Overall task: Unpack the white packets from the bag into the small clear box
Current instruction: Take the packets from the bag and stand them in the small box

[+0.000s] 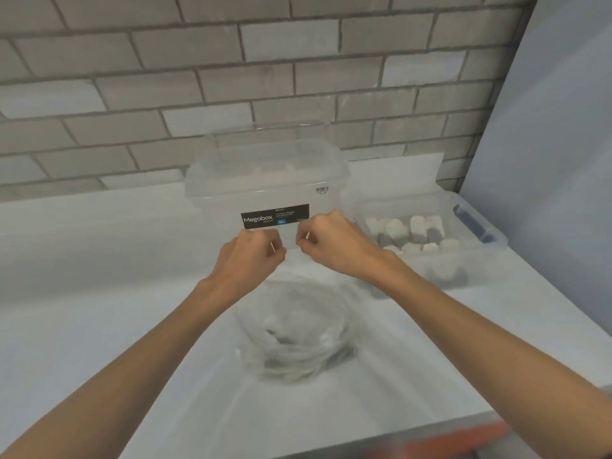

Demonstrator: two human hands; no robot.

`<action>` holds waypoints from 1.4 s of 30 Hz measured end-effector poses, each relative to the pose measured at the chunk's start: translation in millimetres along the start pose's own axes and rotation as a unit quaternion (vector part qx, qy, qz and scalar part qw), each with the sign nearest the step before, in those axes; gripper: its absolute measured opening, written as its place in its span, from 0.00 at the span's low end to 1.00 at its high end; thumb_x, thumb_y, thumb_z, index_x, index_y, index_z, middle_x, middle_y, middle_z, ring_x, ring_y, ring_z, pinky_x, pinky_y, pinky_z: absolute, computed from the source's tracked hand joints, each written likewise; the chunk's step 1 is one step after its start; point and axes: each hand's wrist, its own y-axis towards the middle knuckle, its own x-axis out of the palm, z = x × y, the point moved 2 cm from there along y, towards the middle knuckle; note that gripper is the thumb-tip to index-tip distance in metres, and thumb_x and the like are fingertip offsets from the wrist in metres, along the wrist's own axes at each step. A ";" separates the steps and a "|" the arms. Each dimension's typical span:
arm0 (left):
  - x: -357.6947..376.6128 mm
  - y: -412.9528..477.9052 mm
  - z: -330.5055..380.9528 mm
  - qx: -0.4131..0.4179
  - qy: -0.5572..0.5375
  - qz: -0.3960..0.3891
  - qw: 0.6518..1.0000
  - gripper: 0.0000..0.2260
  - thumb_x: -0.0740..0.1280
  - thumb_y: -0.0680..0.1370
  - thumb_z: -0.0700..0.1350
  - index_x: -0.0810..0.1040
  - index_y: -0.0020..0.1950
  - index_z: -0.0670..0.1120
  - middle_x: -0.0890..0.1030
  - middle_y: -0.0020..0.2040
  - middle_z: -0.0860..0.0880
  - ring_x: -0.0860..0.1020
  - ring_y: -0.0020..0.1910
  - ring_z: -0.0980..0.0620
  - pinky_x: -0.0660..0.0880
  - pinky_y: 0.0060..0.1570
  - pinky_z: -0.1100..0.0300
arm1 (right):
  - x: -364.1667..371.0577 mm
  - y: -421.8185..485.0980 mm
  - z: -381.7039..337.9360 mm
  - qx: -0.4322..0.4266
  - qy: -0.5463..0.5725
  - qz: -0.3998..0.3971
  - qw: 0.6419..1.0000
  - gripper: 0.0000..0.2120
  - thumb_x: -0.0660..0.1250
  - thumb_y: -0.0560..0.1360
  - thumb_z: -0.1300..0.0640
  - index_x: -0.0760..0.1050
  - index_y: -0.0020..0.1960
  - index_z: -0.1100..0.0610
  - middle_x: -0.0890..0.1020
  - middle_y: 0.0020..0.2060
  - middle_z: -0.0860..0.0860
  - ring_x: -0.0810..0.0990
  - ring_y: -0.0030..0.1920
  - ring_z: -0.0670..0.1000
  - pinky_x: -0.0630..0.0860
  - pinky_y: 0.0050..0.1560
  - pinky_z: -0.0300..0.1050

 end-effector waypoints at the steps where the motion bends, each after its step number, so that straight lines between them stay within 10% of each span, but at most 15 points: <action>1: 2.5 -5.3 -4.6 -0.005 -0.002 -0.015 1.000 0.06 0.63 0.76 0.51 0.76 0.44 0.51 0.81 0.42 0.51 0.77 0.46 0.46 0.70 0.42 0.56 | 7.6 -3.2 -3.8 0.007 0.026 -0.019 0.999 0.09 0.61 0.77 0.59 0.81 0.49 0.55 0.80 0.42 0.52 0.79 0.46 0.56 0.78 0.46 0.48; 6: 22.7 -30.0 -13.9 0.020 0.045 -0.106 0.993 0.09 0.64 0.75 0.51 0.75 0.37 0.49 0.81 0.40 0.48 0.78 0.43 0.45 0.70 0.38 0.57 | 57.3 -20.5 -12.9 0.029 0.093 -0.210 0.973 0.09 0.62 0.74 0.62 0.81 0.44 0.56 0.82 0.35 0.53 0.80 0.33 0.48 0.78 0.39 0.39; 15: 64.6 -60.9 -33.4 0.069 0.158 -0.179 0.969 0.11 0.65 0.78 0.46 0.76 0.59 0.48 0.77 0.57 0.48 0.77 0.55 0.47 0.70 0.47 0.58 | 124.9 -42.6 -18.2 0.074 0.040 -0.278 0.957 0.18 0.65 0.76 0.45 0.77 0.58 0.56 0.77 0.47 0.49 0.78 0.50 0.52 0.76 0.53 0.46; 31: 37.7 -82.4 -58.5 -0.041 -0.149 -0.053 0.986 0.09 0.64 0.78 0.42 0.81 0.54 0.51 0.82 0.50 0.54 0.80 0.46 0.54 0.77 0.48 0.59 | 101.9 -45.0 -22.7 0.120 0.144 -0.070 0.980 0.02 0.68 0.74 0.62 0.76 0.44 0.57 0.79 0.40 0.52 0.77 0.38 0.51 0.73 0.36 0.36; 34: 24.1 -87.5 -54.5 -0.073 -0.284 -0.023 0.956 0.05 0.67 0.77 0.44 0.81 0.50 0.50 0.82 0.44 0.55 0.81 0.40 0.57 0.72 0.37 0.74 | 90.1 -51.7 -25.6 0.171 0.286 -0.014 0.943 0.03 0.70 0.73 0.62 0.77 0.44 0.60 0.83 0.34 0.54 0.82 0.31 0.48 0.78 0.32 0.37; 42: 11.3 -94.2 -47.9 -0.105 -0.461 -0.022 0.881 0.06 0.71 0.75 0.50 0.83 0.47 0.49 0.84 0.41 0.51 0.83 0.42 0.53 0.78 0.47 0.56 | 99.0 -71.1 -36.6 0.235 0.561 0.046 0.793 0.04 0.71 0.74 0.65 0.77 0.48 0.63 0.85 0.40 0.60 0.85 0.40 0.55 0.81 0.42 0.44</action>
